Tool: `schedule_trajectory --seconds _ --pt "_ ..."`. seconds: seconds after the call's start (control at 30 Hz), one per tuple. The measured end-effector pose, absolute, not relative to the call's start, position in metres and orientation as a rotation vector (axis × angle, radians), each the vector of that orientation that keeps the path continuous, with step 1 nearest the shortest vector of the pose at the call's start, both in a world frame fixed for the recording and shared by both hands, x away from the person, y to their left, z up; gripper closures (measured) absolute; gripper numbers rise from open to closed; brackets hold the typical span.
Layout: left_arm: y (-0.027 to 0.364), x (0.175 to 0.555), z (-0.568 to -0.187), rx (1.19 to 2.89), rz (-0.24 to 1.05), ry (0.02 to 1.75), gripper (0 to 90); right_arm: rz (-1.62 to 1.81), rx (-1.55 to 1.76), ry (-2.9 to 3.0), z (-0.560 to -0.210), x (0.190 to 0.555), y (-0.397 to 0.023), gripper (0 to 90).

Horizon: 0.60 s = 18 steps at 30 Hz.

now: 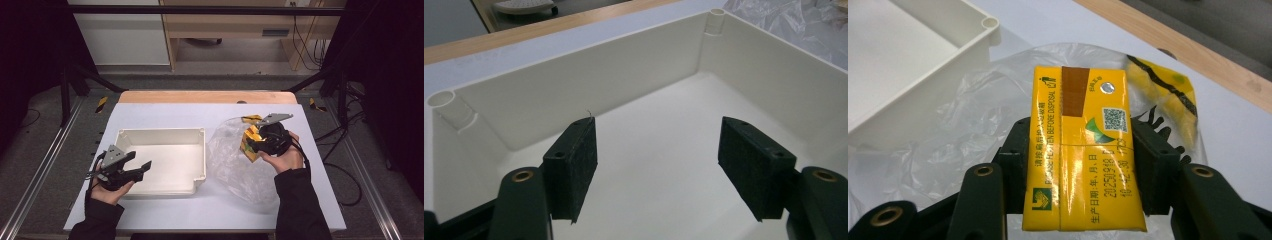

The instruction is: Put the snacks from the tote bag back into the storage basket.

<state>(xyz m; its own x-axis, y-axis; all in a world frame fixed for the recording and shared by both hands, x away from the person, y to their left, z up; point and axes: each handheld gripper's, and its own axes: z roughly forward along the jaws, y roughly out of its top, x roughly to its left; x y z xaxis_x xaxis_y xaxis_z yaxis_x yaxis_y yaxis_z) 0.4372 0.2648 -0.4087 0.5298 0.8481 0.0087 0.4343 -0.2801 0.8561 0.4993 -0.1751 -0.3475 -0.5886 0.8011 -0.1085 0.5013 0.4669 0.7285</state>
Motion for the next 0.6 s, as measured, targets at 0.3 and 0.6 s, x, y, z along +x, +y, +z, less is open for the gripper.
schedule_trajectory --seconds 0.3,0.6 --pt "0.264 0.435 -0.407 1.901 0.605 1.04 32.0 0.967 1.057 2.252 -0.329 0.488 -0.177 50.8" --pt "0.267 0.434 -0.403 1.881 0.607 1.044 31.8 1.017 0.964 2.279 -0.316 0.48 -0.167 50.8"
